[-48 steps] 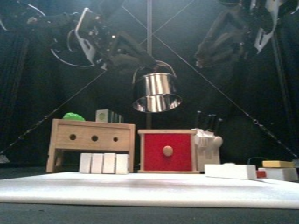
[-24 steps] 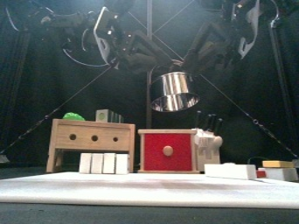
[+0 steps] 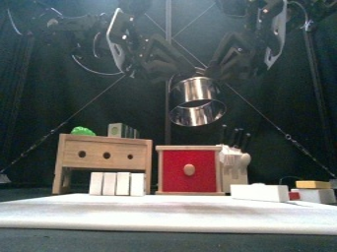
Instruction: Hand over to left hand
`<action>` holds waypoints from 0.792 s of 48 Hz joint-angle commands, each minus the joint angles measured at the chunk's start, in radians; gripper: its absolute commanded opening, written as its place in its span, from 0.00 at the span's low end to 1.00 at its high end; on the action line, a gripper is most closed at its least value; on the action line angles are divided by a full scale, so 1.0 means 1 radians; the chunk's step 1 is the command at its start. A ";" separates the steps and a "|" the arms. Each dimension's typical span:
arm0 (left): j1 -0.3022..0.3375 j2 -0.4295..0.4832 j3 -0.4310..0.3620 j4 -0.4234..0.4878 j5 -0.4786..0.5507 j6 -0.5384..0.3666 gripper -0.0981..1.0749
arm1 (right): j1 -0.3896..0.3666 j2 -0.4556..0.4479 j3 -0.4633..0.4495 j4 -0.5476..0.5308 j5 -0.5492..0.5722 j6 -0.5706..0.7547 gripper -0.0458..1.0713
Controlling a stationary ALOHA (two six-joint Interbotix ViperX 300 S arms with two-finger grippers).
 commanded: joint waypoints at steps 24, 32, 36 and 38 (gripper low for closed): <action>0.006 -0.072 0.057 -0.035 -0.137 -0.002 0.83 | -0.005 -0.012 -0.005 0.018 0.003 -0.002 0.50; 0.006 -0.086 0.092 -0.061 -0.152 -0.003 0.83 | 0.002 -0.025 0.002 0.021 0.009 -0.003 0.50; 0.003 -0.087 0.112 -0.083 -0.169 -0.003 0.83 | 0.005 -0.057 0.018 0.028 0.057 -0.002 0.50; 0.002 -0.089 0.121 -0.095 -0.184 -0.003 0.83 | 0.025 -0.080 0.031 0.040 0.103 0.000 0.50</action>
